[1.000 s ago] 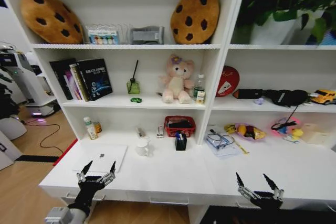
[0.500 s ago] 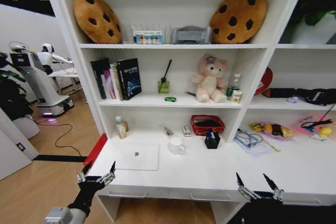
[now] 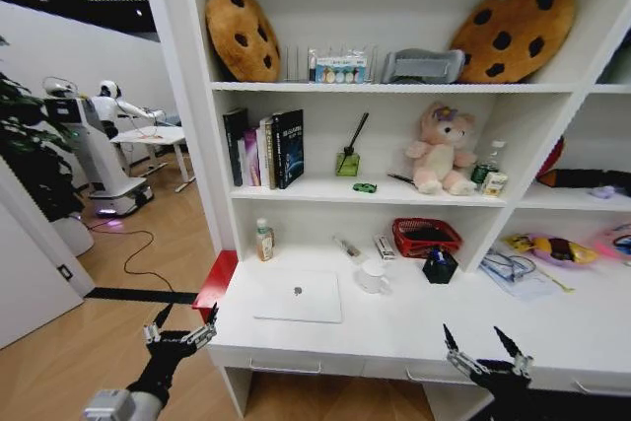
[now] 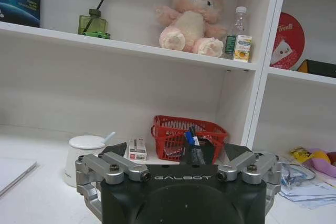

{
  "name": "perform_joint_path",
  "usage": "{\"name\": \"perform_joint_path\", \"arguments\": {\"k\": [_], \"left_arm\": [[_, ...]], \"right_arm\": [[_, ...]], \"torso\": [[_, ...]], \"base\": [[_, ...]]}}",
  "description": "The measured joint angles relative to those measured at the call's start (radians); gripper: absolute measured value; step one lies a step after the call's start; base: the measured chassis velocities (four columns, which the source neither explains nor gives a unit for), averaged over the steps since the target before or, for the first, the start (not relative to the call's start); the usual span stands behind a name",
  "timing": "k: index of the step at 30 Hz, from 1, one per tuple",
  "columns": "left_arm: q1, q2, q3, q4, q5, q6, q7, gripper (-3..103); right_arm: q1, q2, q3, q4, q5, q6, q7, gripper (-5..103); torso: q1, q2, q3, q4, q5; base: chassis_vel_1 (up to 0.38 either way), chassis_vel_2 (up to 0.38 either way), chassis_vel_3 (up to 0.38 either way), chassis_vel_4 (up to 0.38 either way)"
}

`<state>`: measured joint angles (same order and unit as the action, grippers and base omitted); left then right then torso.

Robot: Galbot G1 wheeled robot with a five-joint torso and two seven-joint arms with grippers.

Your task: Organize the objects on the table.

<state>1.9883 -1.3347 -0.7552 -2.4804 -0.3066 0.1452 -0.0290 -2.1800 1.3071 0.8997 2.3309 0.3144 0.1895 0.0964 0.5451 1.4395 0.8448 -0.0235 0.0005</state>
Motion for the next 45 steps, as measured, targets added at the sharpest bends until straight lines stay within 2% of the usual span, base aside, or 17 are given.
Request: {"name": "perform_joint_path", "arguments": {"k": [45], "left_arm": [[0.0, 0.0, -0.001, 0.0, 0.0, 0.0, 0.0, 100]], "right_arm": [[0.0, 0.0, 0.0, 0.0, 0.0, 0.0, 0.0, 100]], "torso": [[0.0, 0.0, 0.0, 0.0001, -0.0005]], "base": [[-0.026, -0.022, 0.009, 0.011]]}}
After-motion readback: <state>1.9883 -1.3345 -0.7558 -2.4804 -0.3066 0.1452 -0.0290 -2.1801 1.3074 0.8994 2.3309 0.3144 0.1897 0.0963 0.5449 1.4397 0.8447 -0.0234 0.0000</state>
